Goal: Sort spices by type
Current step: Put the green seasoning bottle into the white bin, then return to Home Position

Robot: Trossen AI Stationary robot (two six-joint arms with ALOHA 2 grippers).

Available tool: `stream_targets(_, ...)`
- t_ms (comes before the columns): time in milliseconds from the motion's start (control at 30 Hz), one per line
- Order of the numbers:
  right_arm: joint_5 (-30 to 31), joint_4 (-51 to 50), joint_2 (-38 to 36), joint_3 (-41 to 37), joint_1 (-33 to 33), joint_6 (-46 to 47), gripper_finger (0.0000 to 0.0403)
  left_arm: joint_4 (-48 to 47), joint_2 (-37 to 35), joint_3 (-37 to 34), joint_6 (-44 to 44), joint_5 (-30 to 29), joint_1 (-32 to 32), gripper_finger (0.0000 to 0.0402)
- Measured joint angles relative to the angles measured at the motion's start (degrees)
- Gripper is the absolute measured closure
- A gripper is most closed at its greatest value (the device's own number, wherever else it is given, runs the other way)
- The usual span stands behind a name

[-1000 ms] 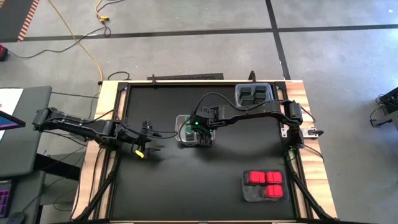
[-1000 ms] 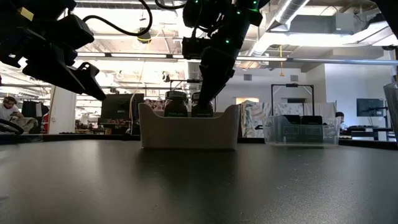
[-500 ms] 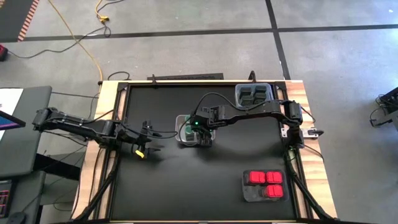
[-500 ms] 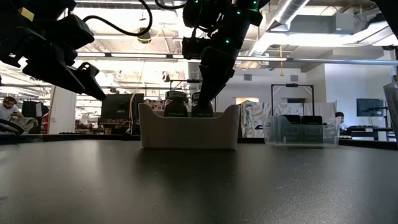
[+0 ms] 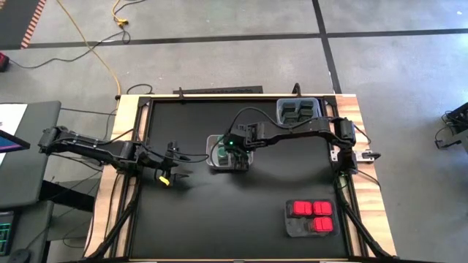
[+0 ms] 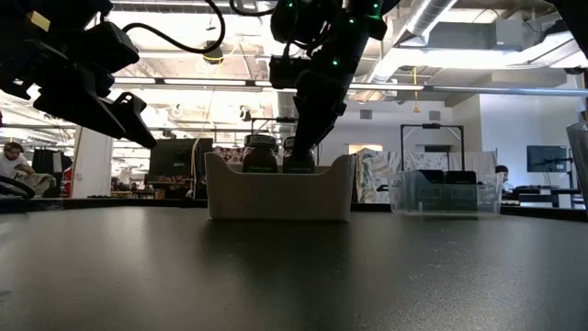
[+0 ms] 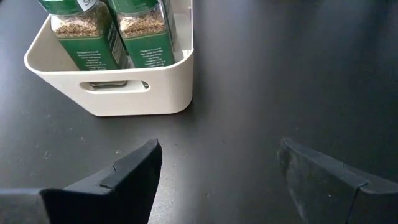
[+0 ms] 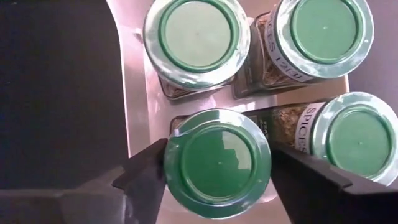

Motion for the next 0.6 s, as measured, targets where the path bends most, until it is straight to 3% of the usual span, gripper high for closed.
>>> stream_targets(267, 0.0, -0.15, -0.34, 0.0, 0.04, 0.0, 0.0069, 0.0, -0.02, 0.0, 0.0, 0.0, -0.01, 0.0095)
stream_targets(600, 0.02, -5.46, -3.31, 4.83, 0.39, 0.0, 0.0066, -0.15, 0.01, 0.0, -0.14, 0.0, 0.02, 0.0095)
